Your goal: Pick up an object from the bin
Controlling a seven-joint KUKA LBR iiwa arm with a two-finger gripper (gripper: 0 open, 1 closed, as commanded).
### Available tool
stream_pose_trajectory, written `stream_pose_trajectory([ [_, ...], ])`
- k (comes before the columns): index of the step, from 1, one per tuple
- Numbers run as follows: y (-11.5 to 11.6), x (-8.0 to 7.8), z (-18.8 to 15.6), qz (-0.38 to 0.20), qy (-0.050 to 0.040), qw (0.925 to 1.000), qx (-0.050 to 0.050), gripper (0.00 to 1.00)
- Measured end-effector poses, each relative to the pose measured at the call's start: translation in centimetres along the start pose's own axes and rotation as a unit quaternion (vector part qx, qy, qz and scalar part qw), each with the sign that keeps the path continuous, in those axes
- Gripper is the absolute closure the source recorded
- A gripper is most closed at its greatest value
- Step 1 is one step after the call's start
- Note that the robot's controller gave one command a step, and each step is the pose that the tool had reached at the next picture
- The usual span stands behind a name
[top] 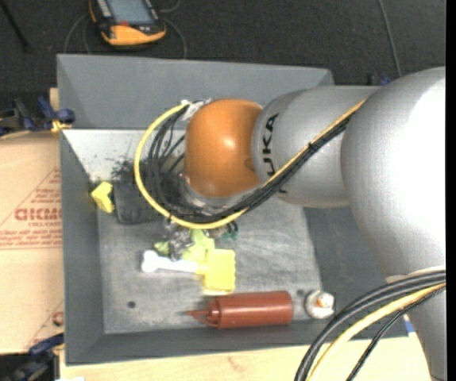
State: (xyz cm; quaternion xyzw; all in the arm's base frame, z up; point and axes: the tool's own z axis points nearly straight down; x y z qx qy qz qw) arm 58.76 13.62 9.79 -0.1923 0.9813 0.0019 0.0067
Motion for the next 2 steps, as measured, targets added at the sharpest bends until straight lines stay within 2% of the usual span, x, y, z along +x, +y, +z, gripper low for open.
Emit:
stream_pose_trajectory([
  [1, -0.1, -0.1, -1.1, 0.0, 0.004, 1.0, 0.0, 1.0],
  [2, -0.2, -0.1, -2.2, 0.001, 0.0032, 1.0, 0.001, 1.0],
])
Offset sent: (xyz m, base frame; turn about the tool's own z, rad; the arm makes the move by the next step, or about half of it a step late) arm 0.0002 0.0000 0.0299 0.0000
